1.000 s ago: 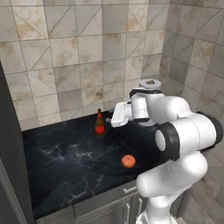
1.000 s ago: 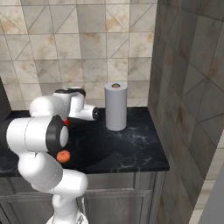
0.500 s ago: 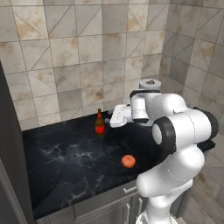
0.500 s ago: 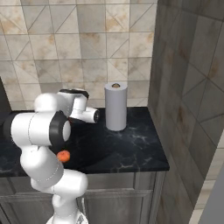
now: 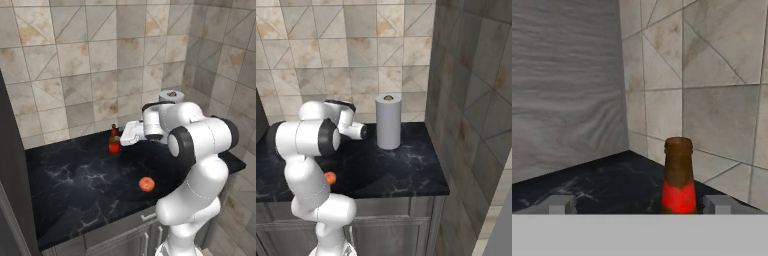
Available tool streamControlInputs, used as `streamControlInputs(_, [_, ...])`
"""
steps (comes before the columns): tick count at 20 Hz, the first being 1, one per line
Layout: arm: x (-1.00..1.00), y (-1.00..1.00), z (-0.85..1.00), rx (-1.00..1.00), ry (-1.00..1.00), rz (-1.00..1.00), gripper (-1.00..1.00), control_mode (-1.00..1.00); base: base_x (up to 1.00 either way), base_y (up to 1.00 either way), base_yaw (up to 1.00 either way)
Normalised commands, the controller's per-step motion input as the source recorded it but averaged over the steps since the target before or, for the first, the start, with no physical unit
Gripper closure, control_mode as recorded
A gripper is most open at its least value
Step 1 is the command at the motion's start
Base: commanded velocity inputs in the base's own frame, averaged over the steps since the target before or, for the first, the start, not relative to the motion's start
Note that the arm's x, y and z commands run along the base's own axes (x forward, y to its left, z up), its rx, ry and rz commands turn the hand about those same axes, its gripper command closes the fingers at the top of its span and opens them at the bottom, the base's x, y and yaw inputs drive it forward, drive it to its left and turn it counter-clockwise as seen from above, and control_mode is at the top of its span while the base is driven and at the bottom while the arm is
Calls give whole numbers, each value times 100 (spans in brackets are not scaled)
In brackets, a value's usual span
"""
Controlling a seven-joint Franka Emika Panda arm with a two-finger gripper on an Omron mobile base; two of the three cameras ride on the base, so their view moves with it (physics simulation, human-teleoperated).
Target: Place the beers on the top shelf of the fridge to keep them out of children's reach, and place the squash on lower shelves for easy access.
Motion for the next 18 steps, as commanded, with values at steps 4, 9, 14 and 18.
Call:
streamControlInputs(4, [25,15,-10,0,1,0,-100,-100,0,0,0])
streamControlInputs(9, [27,10,-11,0,0,0,-100,-100,0,0,0])
streamControlInputs(14, [27,6,-12,0,0,0,-100,-100,0,0,0])
streamControlInputs(18, [24,2,-12,0,0,0,-100,-100,0,0,0])
